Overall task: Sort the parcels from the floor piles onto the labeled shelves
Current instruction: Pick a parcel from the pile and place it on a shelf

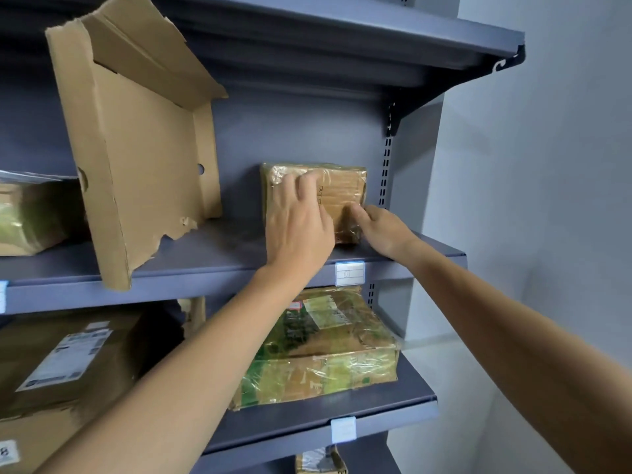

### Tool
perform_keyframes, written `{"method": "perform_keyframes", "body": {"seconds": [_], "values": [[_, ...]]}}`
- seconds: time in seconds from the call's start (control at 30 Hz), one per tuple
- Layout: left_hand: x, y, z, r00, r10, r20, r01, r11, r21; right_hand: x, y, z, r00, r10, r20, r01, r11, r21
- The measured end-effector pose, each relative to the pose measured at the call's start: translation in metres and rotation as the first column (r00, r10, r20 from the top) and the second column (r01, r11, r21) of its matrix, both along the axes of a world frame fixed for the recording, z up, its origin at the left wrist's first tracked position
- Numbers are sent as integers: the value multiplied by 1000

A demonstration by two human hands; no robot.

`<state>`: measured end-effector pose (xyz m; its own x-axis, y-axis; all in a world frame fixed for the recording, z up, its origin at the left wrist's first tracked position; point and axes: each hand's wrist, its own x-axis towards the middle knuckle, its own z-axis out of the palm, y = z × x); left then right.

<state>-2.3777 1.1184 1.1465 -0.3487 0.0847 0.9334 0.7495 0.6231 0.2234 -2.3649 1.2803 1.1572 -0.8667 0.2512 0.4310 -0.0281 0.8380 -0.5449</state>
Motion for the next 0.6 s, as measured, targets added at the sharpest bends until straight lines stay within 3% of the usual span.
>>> {"method": "perform_keyframes", "body": {"seconds": [0.17,0.33,0.43,0.6], "values": [[22,42,-20,911,-398,110,377,910,173,32,15,-17,982,-101,-162,86,992,-96],[53,102,-52,750,-641,164,585,758,289,92,47,-41,893,-335,-299,206,897,-391],[89,137,-70,604,-756,252,660,652,373,148,62,-64,846,-444,-295,223,797,-561],[183,174,-109,299,-839,455,760,498,418,270,68,-111,755,-627,-190,384,658,-647]]}}
